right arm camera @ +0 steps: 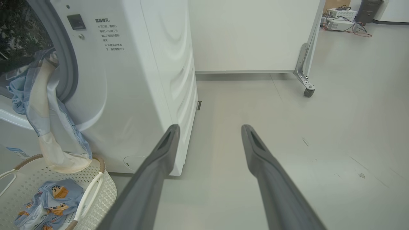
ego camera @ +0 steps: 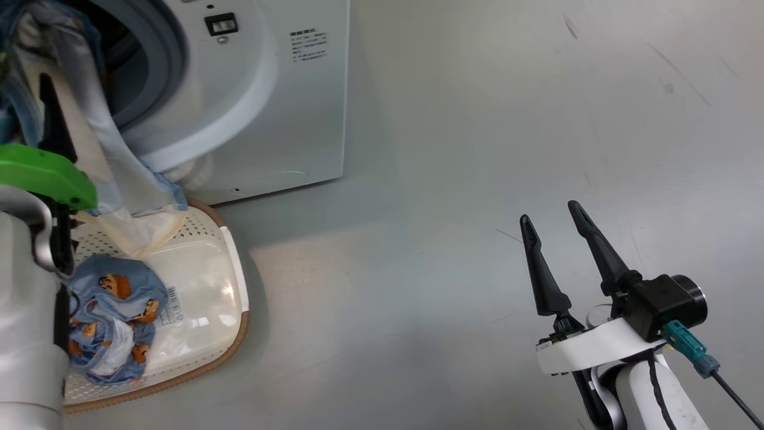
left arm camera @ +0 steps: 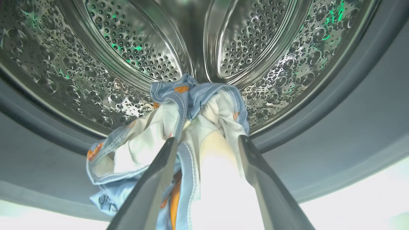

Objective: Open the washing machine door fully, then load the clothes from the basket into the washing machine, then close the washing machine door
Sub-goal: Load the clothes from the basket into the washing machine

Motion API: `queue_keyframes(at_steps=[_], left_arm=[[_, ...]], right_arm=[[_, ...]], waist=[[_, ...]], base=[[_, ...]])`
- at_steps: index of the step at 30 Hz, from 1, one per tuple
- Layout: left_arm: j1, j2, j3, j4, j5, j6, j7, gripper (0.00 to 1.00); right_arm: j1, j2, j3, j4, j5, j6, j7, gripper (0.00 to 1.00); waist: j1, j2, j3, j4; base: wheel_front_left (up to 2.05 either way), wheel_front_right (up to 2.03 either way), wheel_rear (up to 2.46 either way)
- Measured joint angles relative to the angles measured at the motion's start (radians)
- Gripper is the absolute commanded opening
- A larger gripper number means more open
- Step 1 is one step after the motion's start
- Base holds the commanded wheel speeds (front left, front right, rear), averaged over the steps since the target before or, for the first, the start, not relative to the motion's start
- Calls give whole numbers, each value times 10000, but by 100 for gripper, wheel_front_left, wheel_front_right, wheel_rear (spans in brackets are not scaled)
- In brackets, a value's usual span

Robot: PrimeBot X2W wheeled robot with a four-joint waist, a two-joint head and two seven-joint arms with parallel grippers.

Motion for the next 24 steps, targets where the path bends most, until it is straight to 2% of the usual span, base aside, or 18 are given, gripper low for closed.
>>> queue_keyframes(at_steps=[11,18,24], left_arm=[[1452,-1189,-468,-573,4,-50,-86,100],[2459,-1333,-477,-1716,151,-54,-86,100],[3591,-1689,-414,-2439,150,-63,-86,100]], right_arm=[[-1,-268,-481,125,-245,4,0,100],[-1,-353,-504,130,-313,13,0,100],[0,-474,-537,127,-366,15,0,100]], waist=[[0,0,-472,1340],[0,0,-673,2109],[0,0,-752,2632]], base=[[0,0,0],[0,0,0],[0,0,0]])
